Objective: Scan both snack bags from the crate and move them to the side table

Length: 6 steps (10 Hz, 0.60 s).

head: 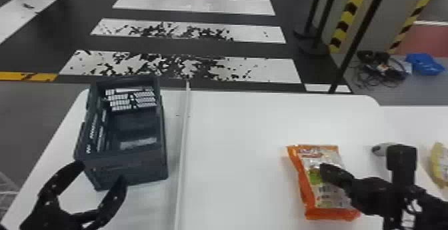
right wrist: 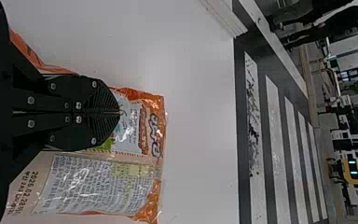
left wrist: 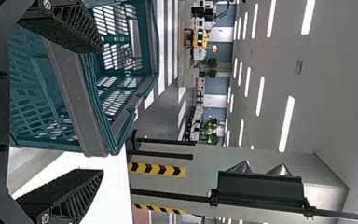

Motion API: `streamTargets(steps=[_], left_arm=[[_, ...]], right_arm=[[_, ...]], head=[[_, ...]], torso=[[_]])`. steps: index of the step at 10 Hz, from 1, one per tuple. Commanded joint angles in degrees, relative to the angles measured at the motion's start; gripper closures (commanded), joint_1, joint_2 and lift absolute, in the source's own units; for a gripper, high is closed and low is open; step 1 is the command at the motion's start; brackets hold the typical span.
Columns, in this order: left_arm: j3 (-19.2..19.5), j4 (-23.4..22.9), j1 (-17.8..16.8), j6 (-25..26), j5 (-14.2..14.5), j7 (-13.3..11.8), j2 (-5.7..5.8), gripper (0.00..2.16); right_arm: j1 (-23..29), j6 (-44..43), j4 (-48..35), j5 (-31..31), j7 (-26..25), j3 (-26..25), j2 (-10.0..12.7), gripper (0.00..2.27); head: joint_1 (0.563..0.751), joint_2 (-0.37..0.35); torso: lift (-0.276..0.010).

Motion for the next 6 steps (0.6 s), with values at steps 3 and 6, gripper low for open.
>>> streamTargets(steps=[3,6], left_arm=[[0.0,0.0,0.0,0.0,0.0,0.0,-0.09,0.08],[-0.09,0.17,0.0,0.0,0.0,0.0,-0.09,0.08]], right_arm=[[0.97,3.32,-5.57,-0.92,0.02,-4.0,0.44,1.99],[5.36,3.14,-7.06,-1.18,0.81,-6.72,1.59,1.99]], head=[[0.695,-0.072],[0.695,-0.102]], torso=[[-0.099],[-0.099]])
